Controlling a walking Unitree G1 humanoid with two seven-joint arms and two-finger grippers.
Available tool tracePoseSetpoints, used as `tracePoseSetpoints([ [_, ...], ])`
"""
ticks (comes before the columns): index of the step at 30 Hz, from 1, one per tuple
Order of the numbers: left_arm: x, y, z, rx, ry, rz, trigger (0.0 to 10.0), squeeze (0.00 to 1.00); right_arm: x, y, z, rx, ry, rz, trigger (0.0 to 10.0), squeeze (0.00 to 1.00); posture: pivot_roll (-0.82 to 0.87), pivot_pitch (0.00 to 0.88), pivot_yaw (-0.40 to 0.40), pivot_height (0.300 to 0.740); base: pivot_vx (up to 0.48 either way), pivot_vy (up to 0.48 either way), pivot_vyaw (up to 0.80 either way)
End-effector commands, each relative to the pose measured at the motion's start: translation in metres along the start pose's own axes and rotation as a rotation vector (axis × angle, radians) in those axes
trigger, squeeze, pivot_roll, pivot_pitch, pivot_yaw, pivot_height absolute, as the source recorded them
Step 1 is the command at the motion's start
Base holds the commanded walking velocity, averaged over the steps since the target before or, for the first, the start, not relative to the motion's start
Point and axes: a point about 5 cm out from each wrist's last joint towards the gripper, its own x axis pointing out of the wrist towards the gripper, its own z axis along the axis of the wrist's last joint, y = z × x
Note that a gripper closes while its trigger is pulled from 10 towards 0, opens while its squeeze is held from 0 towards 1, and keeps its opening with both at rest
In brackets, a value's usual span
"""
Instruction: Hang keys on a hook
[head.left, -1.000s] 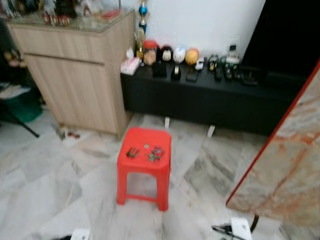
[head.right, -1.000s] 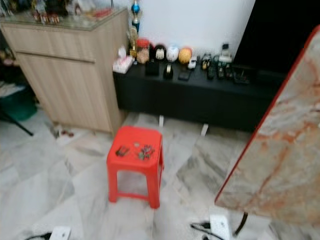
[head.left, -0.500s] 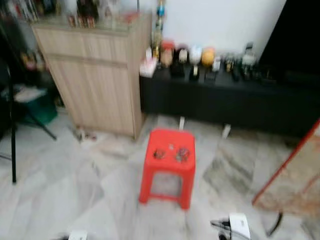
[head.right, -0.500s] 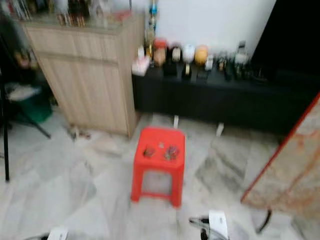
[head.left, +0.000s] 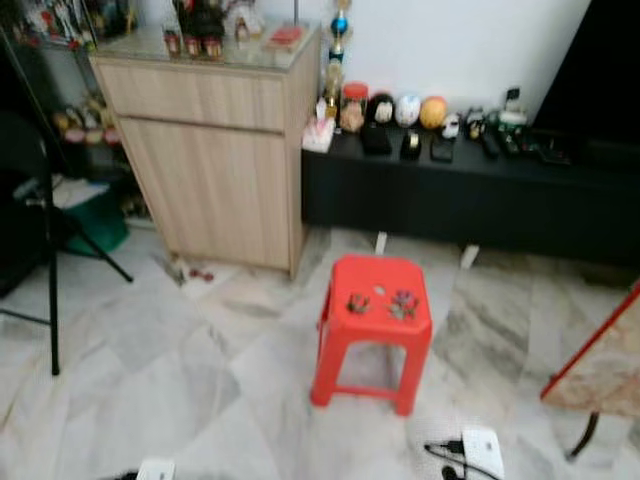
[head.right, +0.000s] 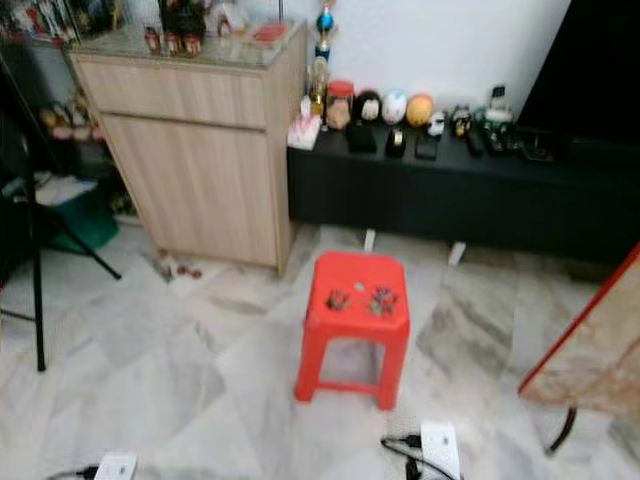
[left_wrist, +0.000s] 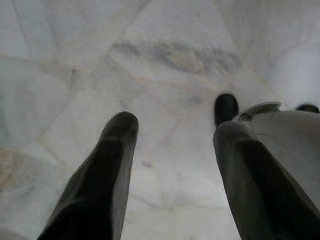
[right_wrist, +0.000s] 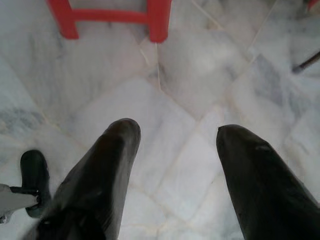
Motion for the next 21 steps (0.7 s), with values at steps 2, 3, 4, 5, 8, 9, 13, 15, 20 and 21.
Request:
tracePoseSetpoints([
  [2,-0.0007,0.0030,-0.0021,0.016,0.003,0.005,10.0,0.00,-0.0001,0.0021,-0.0007,0.011,0.001,0.000,10.0,0.00,0.02,0.000,-0.046,0.740,0.000,0.000,0.00],
  [3,-0.0007,0.0029,-0.0022,0.017,0.003,0.005,10.0,0.00,-0.0001,0.0021,-0.0007,0.011,0.001,0.000,10.0,0.00,0.02,0.000,-0.046,0.740,0.000,0.000,0.00],
  [4,-0.0008,0.0026,-0.0020,0.013,0.000,0.000,10.0,0.00,-0.0001,0.0022,-0.0006,0.011,0.000,0.000,10.0,0.00,0.02,0.000,-0.046,0.740,0.000,0.000,0.00],
  [5,-0.0008,0.0026,-0.0019,0.011,-0.001,-0.001,10.0,0.00,-0.0001,0.0022,-0.0006,0.012,0.000,0.000,10.0,0.00,0.02,0.000,-0.046,0.740,0.000,0.000,0.00],
  [8,-0.0008,0.0028,-0.0013,0.000,-0.011,0.000,10.0,0.00,-0.0001,0.0024,-0.0005,0.010,-0.001,0.000,10.0,0.00,0.02,0.000,-0.046,0.740,0.000,0.000,0.00],
  [9,-0.0008,0.0028,-0.0013,-0.001,-0.012,0.001,10.0,0.00,-0.0001,0.0024,-0.0005,0.010,-0.001,-0.001,10.0,0.00,0.02,0.000,-0.046,0.740,0.000,0.000,0.00],
  [13,-0.0008,0.0031,-0.0014,0.004,-0.008,0.002,10.0,0.00,-0.0001,0.0026,-0.0005,0.008,-0.002,-0.003,10.0,0.00,0.02,0.000,-0.044,0.740,0.000,0.000,0.00],
  [15,-0.0008,0.0034,-0.0014,0.021,-0.002,0.001,10.0,0.00,-0.0001,0.0028,-0.0005,0.010,-0.002,-0.002,10.0,0.00,0.02,0.000,-0.043,0.740,0.000,0.000,0.00],
  [20,-0.0008,0.0033,-0.0012,0.024,-0.003,-0.003,10.0,0.00,-0.0001,0.0030,-0.0004,0.015,-0.002,0.000,10.0,0.00,0.02,0.000,-0.043,0.740,0.118,0.000,0.00],
  [21,-0.0008,0.0032,-0.0012,0.024,-0.003,-0.003,10.0,0.00,-0.0001,0.0030,-0.0004,0.016,-0.002,-0.001,10.0,0.00,0.02,0.000,-0.043,0.740,0.296,0.000,0.00],
])
